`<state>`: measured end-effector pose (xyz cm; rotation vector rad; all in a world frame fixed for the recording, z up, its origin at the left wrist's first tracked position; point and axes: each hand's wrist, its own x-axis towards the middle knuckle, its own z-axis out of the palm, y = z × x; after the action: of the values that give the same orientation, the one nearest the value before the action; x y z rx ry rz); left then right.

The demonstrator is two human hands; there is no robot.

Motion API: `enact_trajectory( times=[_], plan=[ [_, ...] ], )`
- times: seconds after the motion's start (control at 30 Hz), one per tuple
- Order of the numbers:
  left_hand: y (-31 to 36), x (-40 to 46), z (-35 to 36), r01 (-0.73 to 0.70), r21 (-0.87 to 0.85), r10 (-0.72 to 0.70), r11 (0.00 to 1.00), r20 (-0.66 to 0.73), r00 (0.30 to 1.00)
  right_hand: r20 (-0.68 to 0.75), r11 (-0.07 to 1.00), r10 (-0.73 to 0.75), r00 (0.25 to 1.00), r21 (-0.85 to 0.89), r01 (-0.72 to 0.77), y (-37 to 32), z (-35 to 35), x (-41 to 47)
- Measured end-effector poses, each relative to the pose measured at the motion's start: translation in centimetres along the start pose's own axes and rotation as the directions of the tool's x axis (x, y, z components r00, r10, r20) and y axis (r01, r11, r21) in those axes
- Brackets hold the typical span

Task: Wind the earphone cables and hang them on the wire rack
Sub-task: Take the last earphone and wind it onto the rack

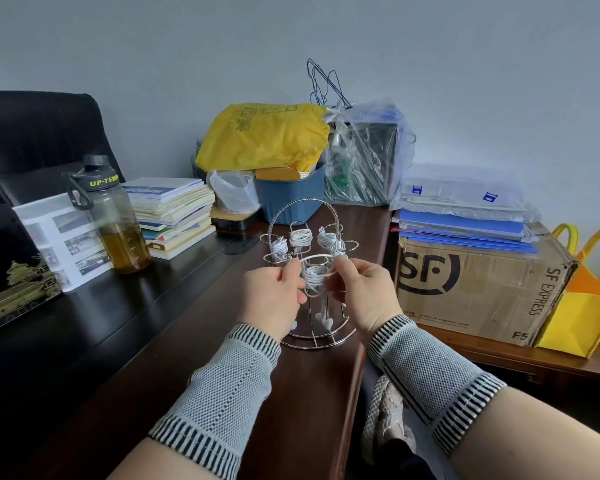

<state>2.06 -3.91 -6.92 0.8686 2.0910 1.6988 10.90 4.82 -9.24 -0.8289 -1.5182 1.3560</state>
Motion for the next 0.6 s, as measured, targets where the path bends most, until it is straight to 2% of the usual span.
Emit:
enact_trajectory(
  times=[0.23,0.43,0.53,0.6],
  plan=[
    [-0.4,0.5,0.3,-0.002,0.063,0.001,0.998,0.013,1.000,0.039,0.970,0.065,0.997,-0.239,-0.054,-1.3,0.1,1.1],
    [-1.7,0.4,-0.1,-0.028,0.115,0.020,0.993,0.067,0.998,0.014,0.960,0.096,0.995,-0.264,-0.089,-1.6,0.3,1.3],
    [-2.1,0.1,-0.4,-0.061,0.078,0.053,0.995,0.111,0.992,-0.046,0.929,0.027,0.999,-0.368,-0.042,-1.4,-0.2,0.9],
    [-2.3,-0.1,-0.6,-0.090,0.076,0.080,0.993,0.126,0.989,-0.077,0.894,-0.092,0.993,-0.445,0.049,-1.3,-0.6,0.4]
  ],
)
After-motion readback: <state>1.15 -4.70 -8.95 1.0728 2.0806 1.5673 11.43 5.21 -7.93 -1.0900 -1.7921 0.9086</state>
